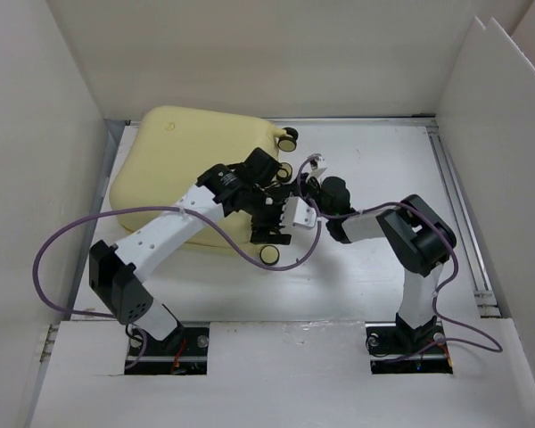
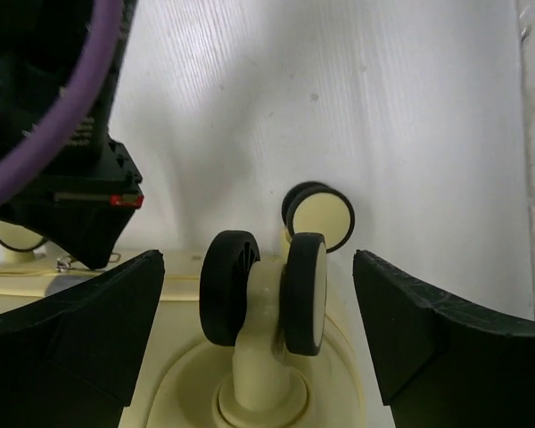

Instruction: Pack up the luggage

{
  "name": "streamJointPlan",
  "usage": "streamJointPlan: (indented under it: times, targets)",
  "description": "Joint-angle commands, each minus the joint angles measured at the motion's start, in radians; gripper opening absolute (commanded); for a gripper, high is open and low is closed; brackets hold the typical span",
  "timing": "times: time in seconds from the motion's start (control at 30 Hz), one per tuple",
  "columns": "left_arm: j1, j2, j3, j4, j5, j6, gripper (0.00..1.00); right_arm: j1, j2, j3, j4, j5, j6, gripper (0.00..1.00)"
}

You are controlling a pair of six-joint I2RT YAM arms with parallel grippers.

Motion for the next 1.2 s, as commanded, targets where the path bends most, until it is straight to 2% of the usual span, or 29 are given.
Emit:
streamJointPlan:
  times: [0.0, 0.13, 0.2, 0.27, 0.3, 0.33, 0.37, 0.47, 0.6, 0.73, 0.8, 1.0, 1.07, 1.17]
  targets:
    - [0.003, 0.048, -0.002, -0.039, -0.1, 0.005, 0.84, -0.011, -0.041, -0.028, 0.006, 0.055, -0.027, 0.0]
    - [0.003, 0.048, -0.039, -0.021, -0.163, 0.033, 0.84, -0.021, -0.05, -0.037, 0.006, 0.046, -0.027, 0.0]
    - [0.003, 0.066, -0.039, -0.079, -0.163, 0.054, 0.84, -0.03, -0.05, -0.046, -0.006, 0.046, -0.027, 0.0]
    - [0.003, 0.066, -0.039, -0.091, -0.172, 0.065, 0.73, -0.03, -0.061, -0.046, -0.017, 0.057, -0.027, 0.0]
    - [0.003, 0.075, -0.05, -0.091, -0.183, 0.056, 0.58, -0.03, -0.072, -0.046, -0.017, 0.072, -0.027, 0.0]
    - [0.003, 0.075, -0.05, -0.091, -0.183, 0.047, 0.38, -0.03, -0.081, -0.033, -0.067, 0.087, -0.027, 0.0]
    - [0.003, 0.075, -0.05, -0.091, -0.172, 0.047, 0.0, -0.039, -0.09, -0.023, -0.102, 0.107, -0.027, 0.0]
    - [0.003, 0.06, -0.029, -0.143, -0.102, 0.062, 0.0, -0.051, -0.119, 0.006, -0.225, 0.211, -0.046, 0.0]
    - [0.028, -0.024, -0.039, -0.22, 0.093, 0.16, 0.0, -0.076, -0.148, 0.095, -0.421, 0.299, -0.121, 0.0]
    - [0.028, -0.107, -0.107, -0.243, 0.153, 0.174, 0.0, -0.088, -0.148, 0.171, -0.553, 0.446, -0.199, 0.0]
    - [0.008, -0.147, -0.157, -0.243, 0.153, 0.185, 0.0, -0.102, -0.106, 0.214, -0.601, 0.469, -0.214, 0.0]
    - [0.008, -0.167, -0.194, -0.243, 0.213, 0.172, 0.0, -0.183, -0.059, 0.283, -0.645, 0.454, -0.224, 0.0]
    - [0.008, -0.178, -0.194, -0.243, 0.237, 0.163, 0.0, -0.215, -0.041, 0.293, -0.656, 0.426, -0.167, 0.0]
    - [0.008, -0.187, -0.216, -0.243, 0.25, 0.154, 0.0, -0.298, -0.027, 0.275, -0.603, 0.284, -0.019, 0.0]
